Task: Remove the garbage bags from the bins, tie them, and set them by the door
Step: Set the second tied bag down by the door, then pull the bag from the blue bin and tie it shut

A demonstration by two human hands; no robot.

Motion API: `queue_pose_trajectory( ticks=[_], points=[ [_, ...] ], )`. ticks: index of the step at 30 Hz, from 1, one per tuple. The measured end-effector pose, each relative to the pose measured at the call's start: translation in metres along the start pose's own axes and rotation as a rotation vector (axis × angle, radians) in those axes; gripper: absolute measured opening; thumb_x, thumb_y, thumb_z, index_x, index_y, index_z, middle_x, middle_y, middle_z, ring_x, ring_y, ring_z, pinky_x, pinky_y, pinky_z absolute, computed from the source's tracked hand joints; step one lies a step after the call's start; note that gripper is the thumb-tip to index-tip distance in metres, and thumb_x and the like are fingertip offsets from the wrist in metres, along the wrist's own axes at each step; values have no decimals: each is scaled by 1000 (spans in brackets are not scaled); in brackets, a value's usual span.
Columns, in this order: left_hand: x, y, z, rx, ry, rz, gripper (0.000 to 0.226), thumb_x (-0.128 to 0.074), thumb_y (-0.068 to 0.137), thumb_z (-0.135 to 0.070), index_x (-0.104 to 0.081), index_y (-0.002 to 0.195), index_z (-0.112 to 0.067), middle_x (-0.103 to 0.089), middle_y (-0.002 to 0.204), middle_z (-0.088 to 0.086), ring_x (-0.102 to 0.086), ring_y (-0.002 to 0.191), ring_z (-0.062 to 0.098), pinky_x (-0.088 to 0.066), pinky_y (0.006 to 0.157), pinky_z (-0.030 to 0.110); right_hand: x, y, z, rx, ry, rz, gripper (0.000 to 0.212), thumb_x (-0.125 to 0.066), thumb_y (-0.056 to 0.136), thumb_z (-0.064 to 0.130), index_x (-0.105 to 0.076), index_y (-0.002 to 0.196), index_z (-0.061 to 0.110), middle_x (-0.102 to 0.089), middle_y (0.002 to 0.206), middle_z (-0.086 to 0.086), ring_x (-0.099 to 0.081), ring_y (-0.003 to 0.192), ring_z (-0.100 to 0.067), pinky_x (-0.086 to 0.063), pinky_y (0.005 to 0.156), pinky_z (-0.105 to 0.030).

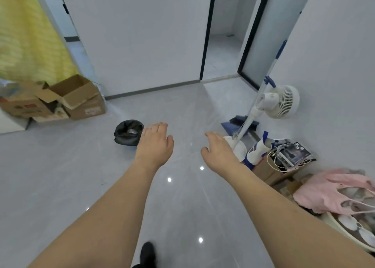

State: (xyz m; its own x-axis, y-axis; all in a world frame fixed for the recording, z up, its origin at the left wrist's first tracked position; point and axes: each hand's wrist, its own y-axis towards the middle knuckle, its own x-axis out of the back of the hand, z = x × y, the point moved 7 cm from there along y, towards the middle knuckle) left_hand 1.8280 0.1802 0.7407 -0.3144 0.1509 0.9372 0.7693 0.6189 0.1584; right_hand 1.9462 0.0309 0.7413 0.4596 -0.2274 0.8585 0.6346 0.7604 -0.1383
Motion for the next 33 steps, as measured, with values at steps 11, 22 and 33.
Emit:
queue_pose_trajectory(
  ticks=[11,22,33],
  points=[
    [-43,208,166,92,-69,101,44,-38,94,-25,-50,130,-2,-56,131,14,-50,118,33,-31,108,45,-64,241,70,-103,77,92,57,-42,94,17,-30,148,4,-31,155,-13,-28,143,-26,-20,118,-35],
    [-97,367,302,276,-112,115,40,-43,98,-18,-47,135,-2,-51,138,14,-44,126,31,-28,108,37,-166,460,104,-131,123,303,57,-42,96,18,-27,149,5,-29,156,-12,-27,143,-25,-20,117,-33],
    [-364,384,570,917,-514,-89,43,-42,98,-26,-44,136,-7,-49,137,12,-49,123,29,-41,102,39,-470,645,47,-522,474,399,53,-41,97,20,-32,149,10,-35,154,-8,-37,137,-26,-31,107,-33]
  ],
)
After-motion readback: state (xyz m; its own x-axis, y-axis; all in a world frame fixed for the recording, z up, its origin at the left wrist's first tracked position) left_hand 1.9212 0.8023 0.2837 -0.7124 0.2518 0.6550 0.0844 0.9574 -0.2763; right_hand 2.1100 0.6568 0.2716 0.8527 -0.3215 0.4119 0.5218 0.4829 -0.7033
